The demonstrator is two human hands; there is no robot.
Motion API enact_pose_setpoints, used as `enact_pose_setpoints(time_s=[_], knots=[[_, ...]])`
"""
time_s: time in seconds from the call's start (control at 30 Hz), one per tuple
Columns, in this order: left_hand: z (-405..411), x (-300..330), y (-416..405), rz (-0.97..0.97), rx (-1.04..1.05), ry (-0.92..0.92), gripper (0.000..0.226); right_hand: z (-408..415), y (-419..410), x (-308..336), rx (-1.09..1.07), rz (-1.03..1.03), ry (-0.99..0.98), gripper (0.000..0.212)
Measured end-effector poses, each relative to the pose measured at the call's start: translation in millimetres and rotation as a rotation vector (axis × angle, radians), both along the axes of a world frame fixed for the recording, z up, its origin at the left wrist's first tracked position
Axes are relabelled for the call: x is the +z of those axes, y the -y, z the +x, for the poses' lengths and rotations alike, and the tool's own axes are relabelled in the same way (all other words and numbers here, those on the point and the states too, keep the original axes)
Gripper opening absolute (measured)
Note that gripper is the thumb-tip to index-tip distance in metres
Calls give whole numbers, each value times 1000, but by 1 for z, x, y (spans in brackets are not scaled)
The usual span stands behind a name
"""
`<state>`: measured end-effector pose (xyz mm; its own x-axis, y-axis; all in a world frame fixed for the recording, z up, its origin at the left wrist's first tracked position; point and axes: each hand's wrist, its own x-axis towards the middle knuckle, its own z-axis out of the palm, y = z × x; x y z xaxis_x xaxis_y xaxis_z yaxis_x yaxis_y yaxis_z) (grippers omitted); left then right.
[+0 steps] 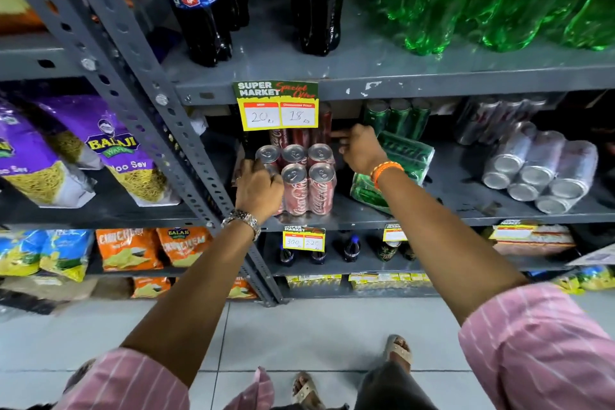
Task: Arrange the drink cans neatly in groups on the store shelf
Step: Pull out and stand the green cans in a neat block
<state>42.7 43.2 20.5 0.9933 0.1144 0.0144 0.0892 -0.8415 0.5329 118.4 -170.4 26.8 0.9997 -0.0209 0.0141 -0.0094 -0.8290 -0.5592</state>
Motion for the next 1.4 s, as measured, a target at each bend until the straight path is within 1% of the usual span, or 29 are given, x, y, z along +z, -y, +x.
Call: enact_pose_setpoints(time_s=[0.03, 0.1, 0.13, 0.2, 0.23, 0.3, 0.33, 0.37, 0.43, 0.47, 0.5, 0.53, 0.57, 0.6, 0.63, 0.73, 0.8, 0.83, 0.87, 0.93, 1.0, 1.03, 1.1, 1.13, 1.2, 1.27, 1.37, 1.4], knots=[[-2, -2, 5, 23, -2, 37, 33, 0, 14, 2, -35, 32, 41, 33], [-8, -4, 20, 26, -19, 138, 51, -3, 45, 6, -130, 73, 100, 35], [-11, -5, 31, -7, -27, 182, 57, -5, 62, 7, -176, 84, 120, 34], [-19, -3, 60, -88, -39, 252, 62, -7, 99, 8, -261, 117, 147, 33], [-24, -3, 75, -128, -60, 274, 62, -6, 114, 6, -288, 103, 150, 31], [-33, -8, 110, -232, -133, 269, 61, -4, 143, 5, -263, -8, 110, 26], [-37, -13, 127, -291, -160, 233, 59, -2, 155, 3, -230, -73, 73, 27], [-40, -21, 143, -352, -169, 161, 56, 2, 165, 2, -197, -117, 36, 27], [-43, -36, 173, -510, -101, -48, 43, 10, 178, -1, -136, -178, -31, 22], [-43, -40, 187, -655, -3, -156, 31, 14, 183, -1, -113, -185, -70, 18], [-42, -42, 200, -843, 121, -265, 16, 21, 187, -2, -95, -175, -114, 19], [-39, -42, 211, -1025, 241, -362, 6, 27, 190, -3, -71, -164, -160, 24], [-35, -42, 220, -1167, 323, -430, 7, 33, 191, -5, -35, -158, -201, 32], [-29, -45, 227, -1231, 364, -464, 10, 38, 192, -5, 4, -154, -238, 41], [-23, -47, 233, -1255, 393, -470, 16, 44, 191, -7, 33, -147, -270, 47], [-7, -49, 246, -1284, 548, -362, 20, 57, 181, -12, 97, -183, -337, 64], [2, -50, 251, -1262, 644, -314, 30, 63, 169, -16, 147, -102, -404, 74], [6, -51, 252, -1253, 664, -291, 26, 66, 164, -17, 190, -73, -441, 76], [8, -49, 253, -1267, 674, -267, 16, 68, 161, -19, 241, -74, -470, 75], [13, -48, 252, -1272, 640, -237, 17, 70, 159, -23, 283, -88, -485, 74], [14, -48, 249, -1246, 575, -239, 16, 70, 163, -28, 237, -26, -465, 72], [15, -48, 246, -1233, 548, -241, 16, 69, 168, -31, 204, 25, -462, 73], [18, -49, 240, -1204, 506, -249, 14, 66, 180, -36, 135, 159, -481, 83], [20, -49, 239, -1169, 479, -252, 15, 63, 187, -39, 103, 227, -470, 85], [24, -48, 239, -1088, 411, -237, 30, 55, 203, -41, 39, 348, -387, 80], [29, -46, 242, -1000, 348, -197, 44, 44, 217, -47, -12, 407, -304, 72], [35, -46, 247, -764, 282, -98, 51, 24, 234, -58, -64, 441, -121, 39], [36, -47, 248, -684, 267, -68, 55, 16, 238, -62, -71, 449, -74, 36]])
